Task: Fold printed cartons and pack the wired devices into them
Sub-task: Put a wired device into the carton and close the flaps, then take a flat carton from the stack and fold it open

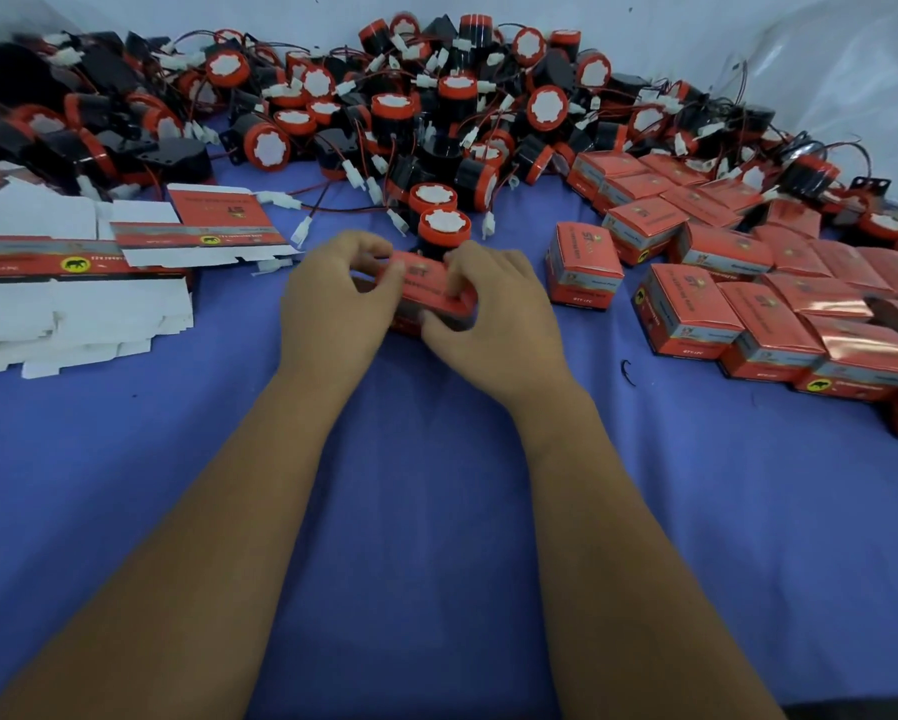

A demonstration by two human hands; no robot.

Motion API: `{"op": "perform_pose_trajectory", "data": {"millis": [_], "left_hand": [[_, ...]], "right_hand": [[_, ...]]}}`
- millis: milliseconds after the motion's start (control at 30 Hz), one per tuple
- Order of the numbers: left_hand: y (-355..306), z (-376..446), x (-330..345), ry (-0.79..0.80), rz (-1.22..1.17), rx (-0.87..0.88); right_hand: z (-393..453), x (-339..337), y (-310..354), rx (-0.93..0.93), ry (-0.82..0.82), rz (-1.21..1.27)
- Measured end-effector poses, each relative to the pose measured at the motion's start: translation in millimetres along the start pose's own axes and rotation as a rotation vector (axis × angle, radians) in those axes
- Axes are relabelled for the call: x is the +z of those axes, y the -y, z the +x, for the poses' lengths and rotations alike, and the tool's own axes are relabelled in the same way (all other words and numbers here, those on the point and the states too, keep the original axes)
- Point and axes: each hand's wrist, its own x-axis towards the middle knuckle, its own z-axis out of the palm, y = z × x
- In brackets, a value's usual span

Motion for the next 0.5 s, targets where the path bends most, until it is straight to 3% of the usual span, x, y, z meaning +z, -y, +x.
{"op": "perform_pose_trajectory", "data": {"millis": [67, 167, 267, 367, 500], "left_hand": [[-1.7, 1.2, 1.2, 0.129, -0.208, -0.094], [-3.5, 1.8, 3.0, 0.133, -0.203, -0.083], [3.2, 6.0, -7.4, -0.013, 0.048, -0.016], [18.7, 15.8, -26.4, -0.192, 0.455, 0.082], [34.4, 18.0, -36.3, -0.027, 0.777, -0.196]], "right_hand": [[1.2, -4.3, -4.1, -0.021, -0.02, -0.129], [3.9, -10.9, -18.4, 0.138, -0.12, -0.324], [3.5, -23.0, -38.5, 0.435, -0.234, -0.515], [-0.2, -32.4, -48.4, 0.62, -0.357, -0.59], [2.3, -25.7, -32.5, 0.537, -0.387, -0.55]]}}
